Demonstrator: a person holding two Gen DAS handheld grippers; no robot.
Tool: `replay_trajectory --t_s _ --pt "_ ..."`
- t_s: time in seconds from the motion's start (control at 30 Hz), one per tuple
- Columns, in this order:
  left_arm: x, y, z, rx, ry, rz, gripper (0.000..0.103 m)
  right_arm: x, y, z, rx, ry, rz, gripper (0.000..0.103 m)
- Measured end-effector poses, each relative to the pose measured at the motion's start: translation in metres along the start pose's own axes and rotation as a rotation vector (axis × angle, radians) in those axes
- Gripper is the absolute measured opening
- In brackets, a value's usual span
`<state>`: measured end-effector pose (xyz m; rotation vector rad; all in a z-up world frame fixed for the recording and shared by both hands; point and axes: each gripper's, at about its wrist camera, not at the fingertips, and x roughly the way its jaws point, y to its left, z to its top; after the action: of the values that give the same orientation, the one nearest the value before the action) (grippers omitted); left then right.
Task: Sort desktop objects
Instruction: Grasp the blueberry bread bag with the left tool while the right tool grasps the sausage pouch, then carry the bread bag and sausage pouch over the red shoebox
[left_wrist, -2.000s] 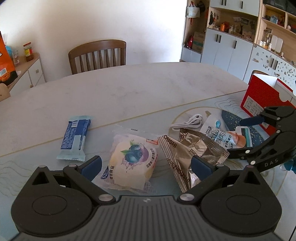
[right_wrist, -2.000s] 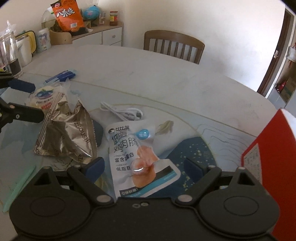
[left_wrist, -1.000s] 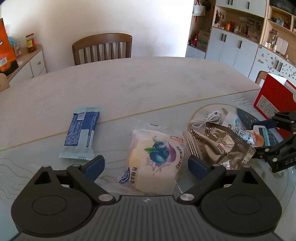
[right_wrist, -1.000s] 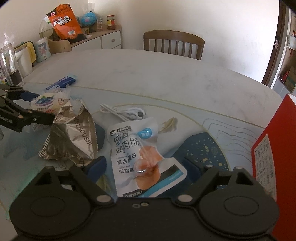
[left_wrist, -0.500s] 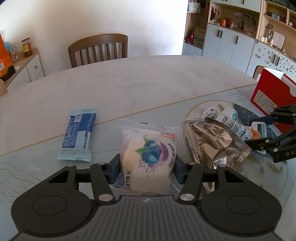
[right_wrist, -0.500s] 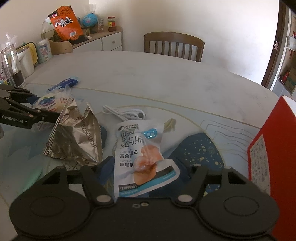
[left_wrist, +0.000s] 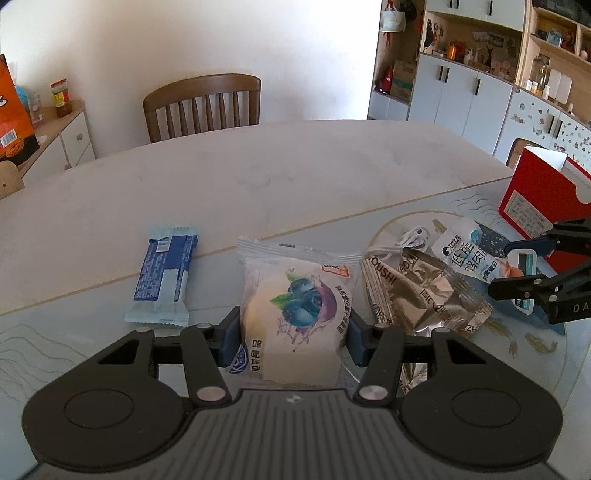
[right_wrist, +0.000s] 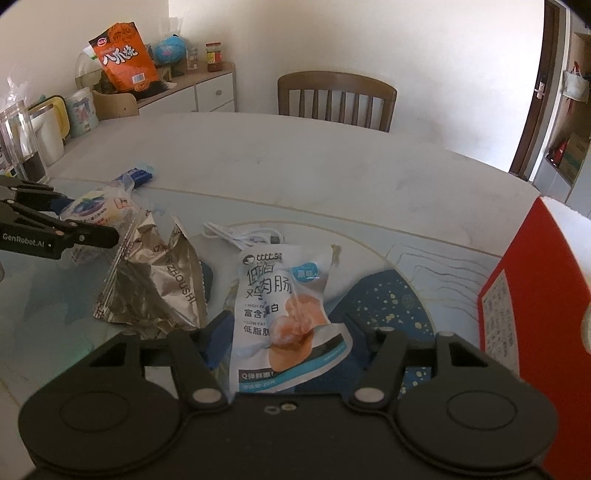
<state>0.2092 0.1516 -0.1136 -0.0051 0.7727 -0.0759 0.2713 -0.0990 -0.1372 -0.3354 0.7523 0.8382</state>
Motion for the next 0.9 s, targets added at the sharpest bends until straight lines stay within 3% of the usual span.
replay_trajectory --t_s 0.9 --pt "-0.066 -0.041 0.031 0.004 -0.034 -0.021 0.055 -0.081 0.000 0.017 0.051 -0.073 0.022 0.063"
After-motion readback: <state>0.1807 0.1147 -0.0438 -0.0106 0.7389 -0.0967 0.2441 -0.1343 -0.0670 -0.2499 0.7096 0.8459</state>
